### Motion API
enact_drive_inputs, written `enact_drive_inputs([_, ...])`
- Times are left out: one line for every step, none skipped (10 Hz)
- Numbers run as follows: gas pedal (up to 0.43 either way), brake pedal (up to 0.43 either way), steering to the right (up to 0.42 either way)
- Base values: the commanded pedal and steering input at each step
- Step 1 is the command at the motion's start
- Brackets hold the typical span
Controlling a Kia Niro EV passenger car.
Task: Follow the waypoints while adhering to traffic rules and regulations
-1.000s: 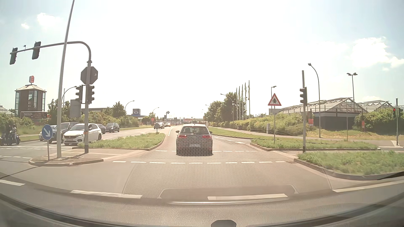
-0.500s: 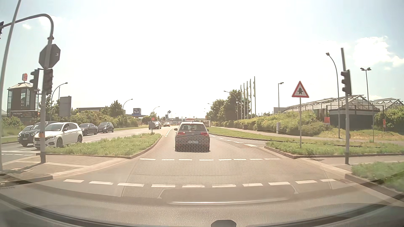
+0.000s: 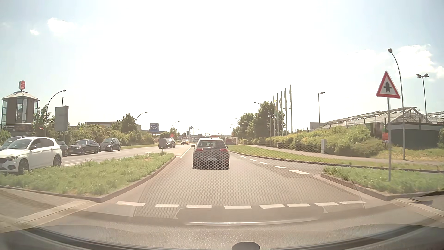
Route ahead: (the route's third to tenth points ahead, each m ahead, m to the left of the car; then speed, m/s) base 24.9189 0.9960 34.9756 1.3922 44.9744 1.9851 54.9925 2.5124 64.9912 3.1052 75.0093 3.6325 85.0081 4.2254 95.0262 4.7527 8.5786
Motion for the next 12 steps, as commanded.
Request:
enact_drive_inputs([0.177,0.0,-0.026])
enact_drive_inputs([0.177,0.0,-0.026])
enact_drive_inputs([0.177,0.0,-0.025])
enact_drive_inputs([0.177,0.0,-0.025])
enact_drive_inputs([0.177,0.0,-0.025])
enact_drive_inputs([0.189,0.0,-0.025])
enact_drive_inputs([0.189,0.0,-0.025])
enact_drive_inputs([0.189,0.0,-0.025])
enact_drive_inputs([0.189,0.0,-0.024])
enact_drive_inputs([0.189,0.0,-0.022])
enact_drive_inputs([0.189,0.0,-0.019])
enact_drive_inputs([0.189,0.0,-0.016])
